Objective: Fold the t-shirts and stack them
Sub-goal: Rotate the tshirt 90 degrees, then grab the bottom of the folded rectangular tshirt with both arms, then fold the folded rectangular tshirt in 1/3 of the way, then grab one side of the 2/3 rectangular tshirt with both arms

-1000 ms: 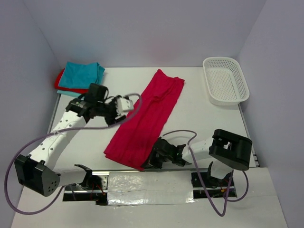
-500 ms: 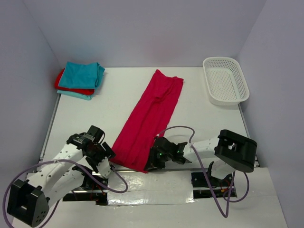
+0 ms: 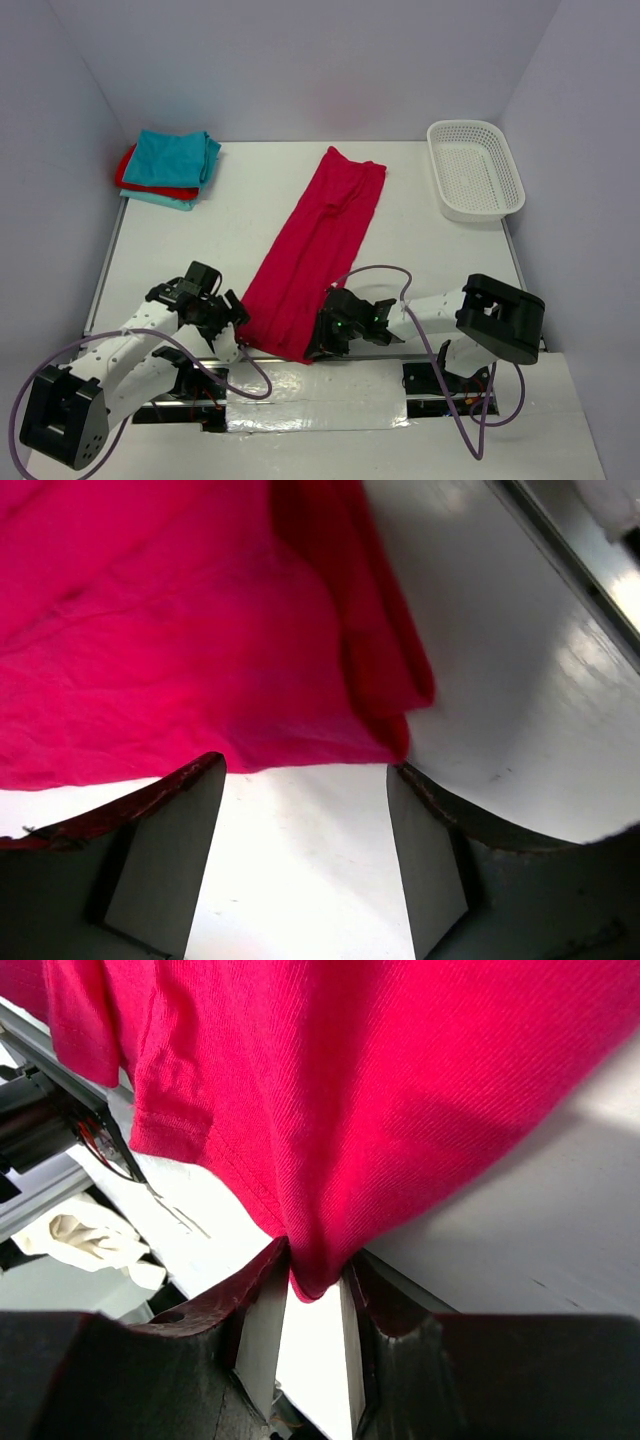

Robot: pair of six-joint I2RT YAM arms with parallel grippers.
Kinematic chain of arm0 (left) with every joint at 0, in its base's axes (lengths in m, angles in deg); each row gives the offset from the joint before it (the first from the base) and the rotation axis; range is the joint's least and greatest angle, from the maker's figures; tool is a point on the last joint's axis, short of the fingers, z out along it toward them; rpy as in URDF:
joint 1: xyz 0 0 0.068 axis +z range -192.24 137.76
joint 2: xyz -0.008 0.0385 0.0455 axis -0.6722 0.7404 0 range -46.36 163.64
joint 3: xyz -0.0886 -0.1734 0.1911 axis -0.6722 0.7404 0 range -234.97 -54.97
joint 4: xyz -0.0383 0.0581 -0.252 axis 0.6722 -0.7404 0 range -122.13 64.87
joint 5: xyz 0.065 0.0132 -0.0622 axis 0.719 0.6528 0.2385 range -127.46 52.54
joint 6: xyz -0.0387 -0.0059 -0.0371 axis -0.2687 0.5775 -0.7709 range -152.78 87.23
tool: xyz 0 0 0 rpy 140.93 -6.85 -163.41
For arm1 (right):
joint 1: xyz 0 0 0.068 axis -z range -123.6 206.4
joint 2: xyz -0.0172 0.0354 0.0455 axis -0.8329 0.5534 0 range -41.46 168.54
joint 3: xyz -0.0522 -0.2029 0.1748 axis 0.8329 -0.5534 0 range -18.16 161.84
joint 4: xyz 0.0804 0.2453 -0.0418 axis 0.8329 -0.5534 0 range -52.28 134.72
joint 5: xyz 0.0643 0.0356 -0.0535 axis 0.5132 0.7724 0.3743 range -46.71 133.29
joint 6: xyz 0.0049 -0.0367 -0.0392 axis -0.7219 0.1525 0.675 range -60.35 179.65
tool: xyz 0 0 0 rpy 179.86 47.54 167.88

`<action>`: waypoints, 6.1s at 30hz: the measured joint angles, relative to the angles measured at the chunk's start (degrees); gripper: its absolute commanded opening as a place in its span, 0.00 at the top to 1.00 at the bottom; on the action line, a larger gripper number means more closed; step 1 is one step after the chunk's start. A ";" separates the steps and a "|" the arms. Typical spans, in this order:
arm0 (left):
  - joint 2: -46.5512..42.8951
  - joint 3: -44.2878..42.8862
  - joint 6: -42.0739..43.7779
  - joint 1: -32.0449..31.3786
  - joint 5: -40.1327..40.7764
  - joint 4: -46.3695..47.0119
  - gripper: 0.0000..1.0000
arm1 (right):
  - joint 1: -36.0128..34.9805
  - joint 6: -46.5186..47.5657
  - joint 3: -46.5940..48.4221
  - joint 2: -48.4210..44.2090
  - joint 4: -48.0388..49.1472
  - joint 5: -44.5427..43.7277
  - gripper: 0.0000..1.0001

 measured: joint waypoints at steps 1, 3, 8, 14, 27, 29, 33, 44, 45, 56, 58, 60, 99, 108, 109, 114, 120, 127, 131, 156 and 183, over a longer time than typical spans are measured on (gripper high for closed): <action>-0.02 0.24 0.07 0.00 -0.57 0.61 0.29 | 0.00 -0.02 0.02 0.00 -0.02 0.00 0.64; 0.00 0.66 0.22 -0.11 -1.70 1.16 0.42 | 0.00 -0.17 0.11 0.00 -0.11 0.00 0.63; -0.13 2.34 1.01 -2.01 -3.96 0.85 0.87 | -0.02 -0.46 0.48 0.00 -0.92 -0.04 0.71; -0.57 2.80 1.29 -3.50 -5.95 -0.42 1.00 | -0.04 -0.76 1.16 0.02 -3.26 -0.85 1.00; 2.91 -7.08 -2.23 -14.14 -13.77 -4.76 1.00 | 0.76 -1.05 -3.17 -12.98 -15.41 -3.39 1.00; 3.15 -7.58 -7.15 -18.18 -14.69 -2.78 1.00 | 1.18 -1.01 -4.28 -15.45 -17.86 -3.39 1.00; 3.61 -7.61 -17.49 -24.94 -15.85 0.90 1.00 | 1.68 -0.44 -5.22 -18.97 -21.62 -3.37 1.00; 6.80 -9.81 -41.86 -32.46 -16.37 11.17 1.00 | 7.52 4.61 -8.22 -35.04 -36.57 -3.78 1.00; 6.91 -10.54 -42.88 -32.54 -16.28 10.95 1.00 | 8.20 5.31 -8.11 -36.02 -37.75 -3.89 1.00; 16.41 -33.73 -54.73 -24.50 -18.53 -5.44 1.00 | 22.12 19.06 9.68 -29.73 -50.36 -3.17 1.00; 20.81 -39.65 -55.76 -20.26 -19.89 -8.85 1.00 | 25.31 22.49 15.28 -25.90 -51.39 -3.15 1.00; 25.79 -45.18 -56.28 -15.87 -20.85 -12.20 1.00 | 28.39 25.92 20.17 -21.99 -51.58 -3.04 1.00; 69.13 -74.42 -84.96 -0.48 -5.27 6.27 0.53 | 55.76 45.18 57.66 26.95 -47.30 5.42 0.42; 72.02 -82.38 -93.53 4.87 -3.45 6.99 0.57 | 52.96 50.93 56.04 15.63 -47.76 -1.38 0.89; 71.43 -81.79 -93.90 5.29 -3.54 6.86 0.57 | 50.05 51.28 53.22 12.17 -47.36 -1.92 0.95; 67.65 -79.49 -95.06 6.60 -3.63 4.11 0.57 | 33.46 50.99 47.84 7.26 -44.22 -0.74 1.00; 61.51 -75.36 -95.30 7.15 -4.52 3.26 0.57 | 30.10 50.10 46.90 19.30 -41.42 0.28 1.00; 58.21 -70.20 -95.41 7.69 -5.14 3.41 0.58 | 28.98 49.70 50.31 28.46 -42.91 -3.74 1.00; 58.18 -69.16 -95.56 7.98 -5.60 3.63 0.57 | 28.98 49.77 55.58 30.10 -45.51 -10.03 1.00; 35.47 -46.45 -47.89 -5.55 -11.32 -7.56 0.01 | 41.29 53.11 65.59 21.59 -54.90 -24.11 0.25; 38.80 -26.58 -42.25 -16.00 0.57 21.05 0.78 | 43.12 27.36 9.66 1.22 -18.45 9.86 0.45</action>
